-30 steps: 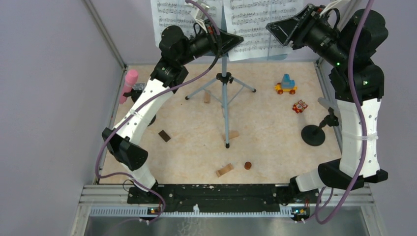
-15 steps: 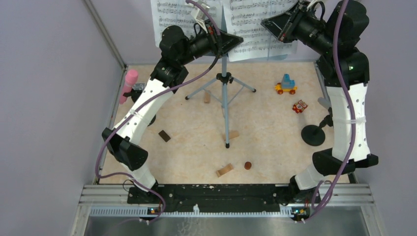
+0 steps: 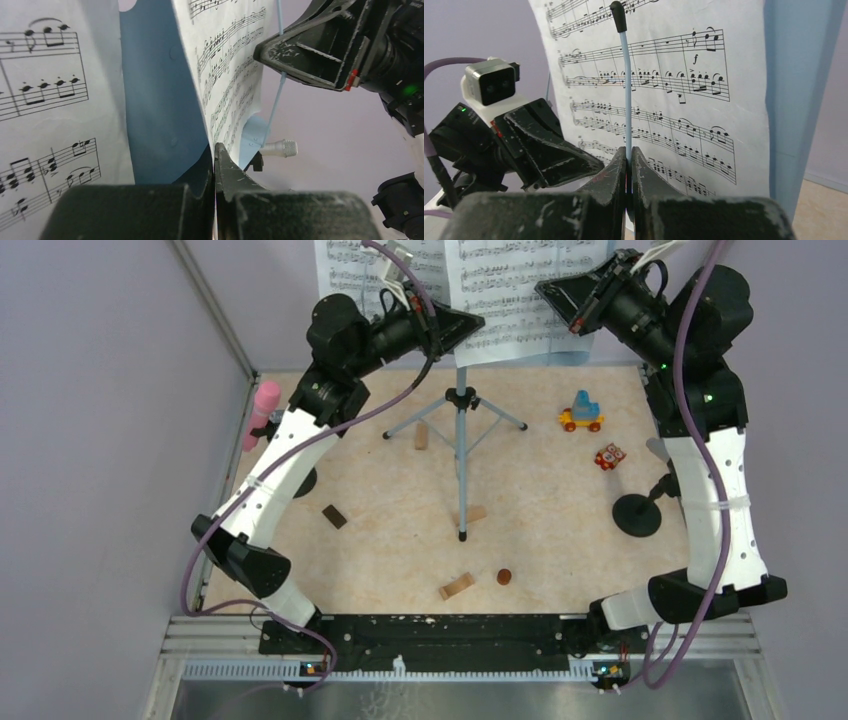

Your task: Pack up the instrument practice props

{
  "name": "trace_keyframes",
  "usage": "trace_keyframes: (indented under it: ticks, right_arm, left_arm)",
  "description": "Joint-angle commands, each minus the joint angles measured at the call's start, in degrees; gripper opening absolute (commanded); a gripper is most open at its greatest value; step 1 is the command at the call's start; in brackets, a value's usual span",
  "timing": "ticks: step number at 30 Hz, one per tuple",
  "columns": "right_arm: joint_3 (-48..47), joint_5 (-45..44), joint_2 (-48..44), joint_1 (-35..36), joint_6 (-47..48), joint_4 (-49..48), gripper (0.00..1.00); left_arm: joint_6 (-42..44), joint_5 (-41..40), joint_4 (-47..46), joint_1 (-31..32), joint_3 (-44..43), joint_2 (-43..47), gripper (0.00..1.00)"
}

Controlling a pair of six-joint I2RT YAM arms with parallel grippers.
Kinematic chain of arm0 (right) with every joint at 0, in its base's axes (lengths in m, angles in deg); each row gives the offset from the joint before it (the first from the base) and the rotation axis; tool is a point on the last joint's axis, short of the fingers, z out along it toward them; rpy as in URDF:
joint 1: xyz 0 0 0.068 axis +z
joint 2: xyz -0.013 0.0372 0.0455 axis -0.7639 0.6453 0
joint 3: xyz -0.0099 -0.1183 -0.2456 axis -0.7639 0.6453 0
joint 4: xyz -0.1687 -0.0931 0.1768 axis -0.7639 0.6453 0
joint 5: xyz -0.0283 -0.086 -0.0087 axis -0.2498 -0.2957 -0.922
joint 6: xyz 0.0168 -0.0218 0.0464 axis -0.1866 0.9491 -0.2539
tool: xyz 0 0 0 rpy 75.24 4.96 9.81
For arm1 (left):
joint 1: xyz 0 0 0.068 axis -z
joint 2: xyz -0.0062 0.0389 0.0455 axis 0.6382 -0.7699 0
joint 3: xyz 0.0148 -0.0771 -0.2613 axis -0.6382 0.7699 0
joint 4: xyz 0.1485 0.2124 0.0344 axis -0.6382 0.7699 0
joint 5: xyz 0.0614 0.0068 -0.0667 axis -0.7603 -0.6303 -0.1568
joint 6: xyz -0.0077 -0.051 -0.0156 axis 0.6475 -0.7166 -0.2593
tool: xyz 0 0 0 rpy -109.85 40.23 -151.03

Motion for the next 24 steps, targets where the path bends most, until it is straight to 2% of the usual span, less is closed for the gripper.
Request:
trace_keyframes:
  ticks: [1,15,24]
  right_arm:
    - [-0.6,-0.9,-3.0,0.4,1.9,-4.1,0.00]
    - [1.5,-4.2,-4.6,0.4,4.1,-2.5,0.00]
    - [6.3,-6.9,-8.2,0.4,5.1,-4.1,0.15]
  left_arm:
    - [2.9,-1.4,1.5,0.0,0.7,5.7,0.00]
    - [13.3,-8.1,14.9,0.0,12.5,21.8,0.00]
    - [15.9,-10.5,21.5,0.0,23.6,34.5,0.00]
